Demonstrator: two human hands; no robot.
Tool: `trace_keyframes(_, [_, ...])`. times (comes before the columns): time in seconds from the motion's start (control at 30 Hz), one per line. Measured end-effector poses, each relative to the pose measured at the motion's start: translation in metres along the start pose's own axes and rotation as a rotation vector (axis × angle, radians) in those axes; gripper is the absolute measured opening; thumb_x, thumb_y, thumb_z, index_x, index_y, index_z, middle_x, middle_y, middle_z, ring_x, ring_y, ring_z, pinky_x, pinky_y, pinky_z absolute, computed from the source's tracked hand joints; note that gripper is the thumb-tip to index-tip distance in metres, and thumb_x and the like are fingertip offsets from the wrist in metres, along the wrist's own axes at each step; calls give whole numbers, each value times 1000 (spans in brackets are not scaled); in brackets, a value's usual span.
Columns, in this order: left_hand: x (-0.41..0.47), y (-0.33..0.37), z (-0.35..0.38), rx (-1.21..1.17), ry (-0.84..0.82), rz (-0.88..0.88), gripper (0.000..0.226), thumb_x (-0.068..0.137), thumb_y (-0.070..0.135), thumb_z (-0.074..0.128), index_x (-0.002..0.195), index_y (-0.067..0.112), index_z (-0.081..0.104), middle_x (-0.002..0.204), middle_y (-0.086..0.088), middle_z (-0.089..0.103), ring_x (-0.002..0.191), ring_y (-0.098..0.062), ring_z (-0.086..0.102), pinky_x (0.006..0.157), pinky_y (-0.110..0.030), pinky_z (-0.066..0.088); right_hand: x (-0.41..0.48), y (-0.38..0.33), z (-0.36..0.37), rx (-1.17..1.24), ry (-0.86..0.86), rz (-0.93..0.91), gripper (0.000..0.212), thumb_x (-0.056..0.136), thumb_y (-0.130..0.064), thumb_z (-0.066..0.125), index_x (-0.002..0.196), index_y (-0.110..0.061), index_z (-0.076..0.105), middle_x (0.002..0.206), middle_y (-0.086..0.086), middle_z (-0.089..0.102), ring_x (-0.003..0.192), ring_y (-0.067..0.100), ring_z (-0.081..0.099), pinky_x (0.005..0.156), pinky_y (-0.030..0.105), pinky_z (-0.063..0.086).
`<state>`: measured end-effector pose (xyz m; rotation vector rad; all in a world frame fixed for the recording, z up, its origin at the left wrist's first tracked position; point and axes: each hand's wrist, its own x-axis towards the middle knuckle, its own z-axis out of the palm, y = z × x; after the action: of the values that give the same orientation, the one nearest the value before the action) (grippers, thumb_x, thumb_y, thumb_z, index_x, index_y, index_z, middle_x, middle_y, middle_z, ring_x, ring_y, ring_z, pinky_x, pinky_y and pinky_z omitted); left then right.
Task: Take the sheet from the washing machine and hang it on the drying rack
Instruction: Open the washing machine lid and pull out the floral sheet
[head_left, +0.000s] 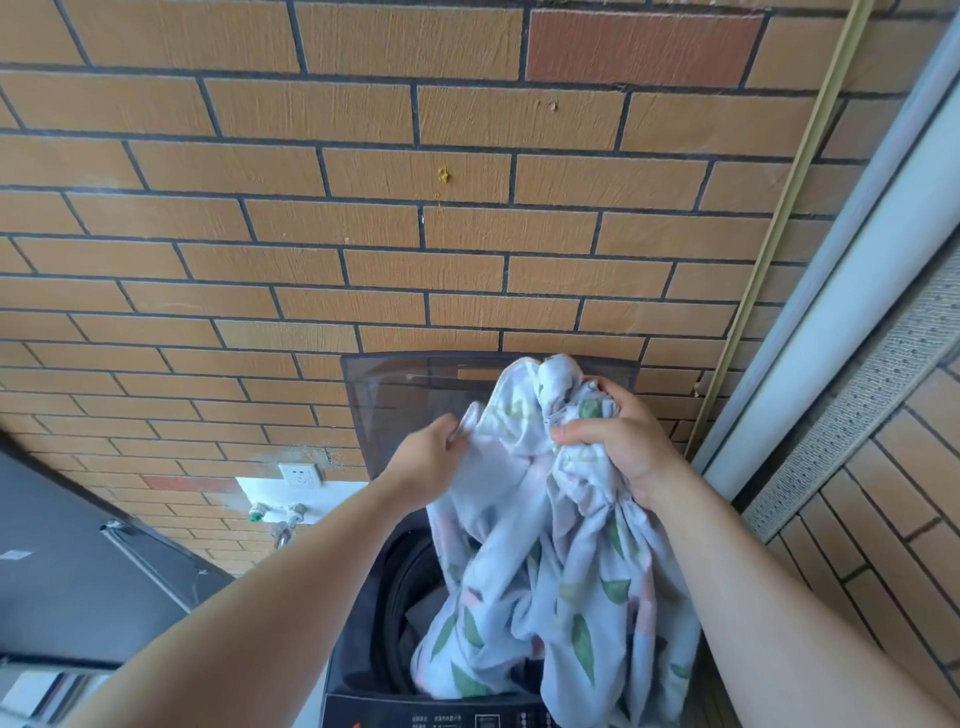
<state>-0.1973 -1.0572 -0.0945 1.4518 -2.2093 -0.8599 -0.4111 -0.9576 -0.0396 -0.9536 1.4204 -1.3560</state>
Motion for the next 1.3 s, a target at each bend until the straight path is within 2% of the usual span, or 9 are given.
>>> trace_keyframes(0.13, [7,46,-26,-81,170,156,19,96,11,48,78,16,50,74,1,60,73,-23,52,59,-29,36,-5,4,7,-124,-159,75,61,61,2,87,114,-18,65,104,11,76,98,33,72,85,44,59])
trace_keyframes(0.3, [5,82,-36,-239,44,258,6,92,24,64,91,25,59,84,11,72,82,-7,66,73,-22,52,-12,14,33,-111,-382,93,75,67,4,87,130,-25,59,122,4,71,117,21,66,101,35,52])
trace_keyframes(0.47, [-1,72,-44,-710,-107,111,28,73,8,66,99,12,58,86,-3,65,73,-15,58,63,-24,49,-10,13,37,-18,-111,9,54,60,8,86,103,-20,71,99,10,76,95,28,72,88,41,56])
trace_keyframes(0.57, [-4,54,-41,-417,-109,104,44,63,7,64,106,14,56,92,5,63,77,-11,59,63,-21,48,-3,2,30,50,-65,-42,47,53,2,83,91,-25,74,90,7,75,86,24,71,85,42,56])
trace_keyframes(0.7, [1,18,-8,110,-124,-30,21,79,13,68,100,8,66,91,-2,67,86,-24,64,69,-31,51,2,-12,31,96,-74,-98,48,55,3,81,97,-18,73,93,9,74,88,26,71,87,44,57])
trace_keyframes(0.87, [5,-9,3,93,-73,-192,16,98,21,56,98,6,62,99,-13,69,83,-29,59,66,-32,44,-1,-11,21,-126,-134,-63,55,55,-3,86,104,-21,68,94,5,75,89,23,71,82,40,57])
trace_keyframes(0.97, [6,3,-17,16,84,-85,21,90,2,51,96,10,69,90,-2,69,85,-26,62,67,-31,47,-3,-2,15,-242,-153,-11,62,62,0,87,113,-27,66,106,2,73,99,23,68,88,40,56])
trace_keyframes(1.13, [3,64,-58,76,119,341,37,86,2,51,101,21,79,93,7,73,82,-7,60,68,-15,40,-10,8,25,-315,-414,102,112,63,-6,93,150,-49,36,139,-17,57,129,4,54,110,29,44])
trace_keyframes(1.3, [5,78,-57,50,141,459,37,82,-2,49,97,20,74,86,9,68,72,-3,57,59,-1,36,-9,12,46,-253,-316,67,60,64,2,88,114,-27,70,110,3,76,107,23,70,98,42,55])
